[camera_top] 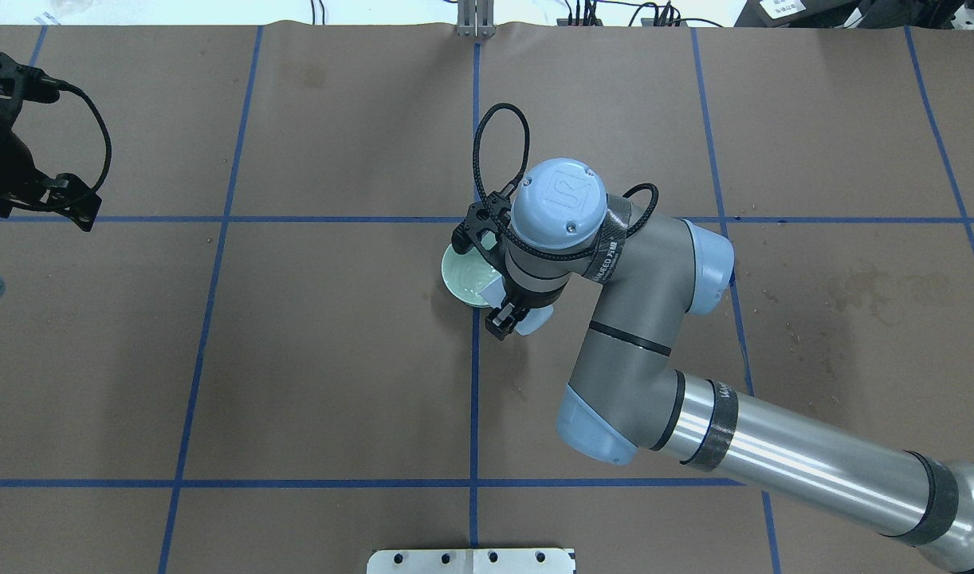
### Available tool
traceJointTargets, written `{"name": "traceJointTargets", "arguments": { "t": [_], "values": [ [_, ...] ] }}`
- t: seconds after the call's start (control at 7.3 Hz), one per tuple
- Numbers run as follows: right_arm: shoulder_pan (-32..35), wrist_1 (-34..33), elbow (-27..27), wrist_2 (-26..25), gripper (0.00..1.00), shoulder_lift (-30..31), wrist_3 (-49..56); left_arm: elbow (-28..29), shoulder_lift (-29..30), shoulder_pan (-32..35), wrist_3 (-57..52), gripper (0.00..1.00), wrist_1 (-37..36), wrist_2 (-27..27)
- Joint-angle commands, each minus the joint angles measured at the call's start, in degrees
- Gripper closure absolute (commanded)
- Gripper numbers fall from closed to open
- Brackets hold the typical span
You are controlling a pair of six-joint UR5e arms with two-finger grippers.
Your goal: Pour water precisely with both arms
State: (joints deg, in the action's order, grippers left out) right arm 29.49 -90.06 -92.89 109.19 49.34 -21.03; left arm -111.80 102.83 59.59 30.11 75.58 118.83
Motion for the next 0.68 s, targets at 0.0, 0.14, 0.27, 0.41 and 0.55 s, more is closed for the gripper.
{"name": "traceJointTargets", "arguments": {
  "t": [0.0,0.14,0.27,0.41,0.55],
  "values": [
    [0.1,5.1,0.0,-0.5,1.0,1.4,-0.7,0.1,0.0,0.0,0.0,0.0,0.0,0.0],
    [0.2,8.7,0.0,-0.6,1.0,2.5,-0.7,0.0,0.0,0.0,0.0,0.0,0.0,0.0],
    [0.4,11.6,-0.1,-1.9,1.0,2.9,-1.2,0.0,0.0,0.0,0.0,0.0,0.0,0.1],
    [0.5,16.7,-0.4,-2.7,1.0,4.3,-3.8,0.0,0.0,0.0,0.0,0.0,0.0,0.0],
    [0.6,23.8,-0.7,-4.9,1.0,6.4,-4.7,0.0,0.0,0.0,0.1,0.0,0.0,0.1]
  ]
}}
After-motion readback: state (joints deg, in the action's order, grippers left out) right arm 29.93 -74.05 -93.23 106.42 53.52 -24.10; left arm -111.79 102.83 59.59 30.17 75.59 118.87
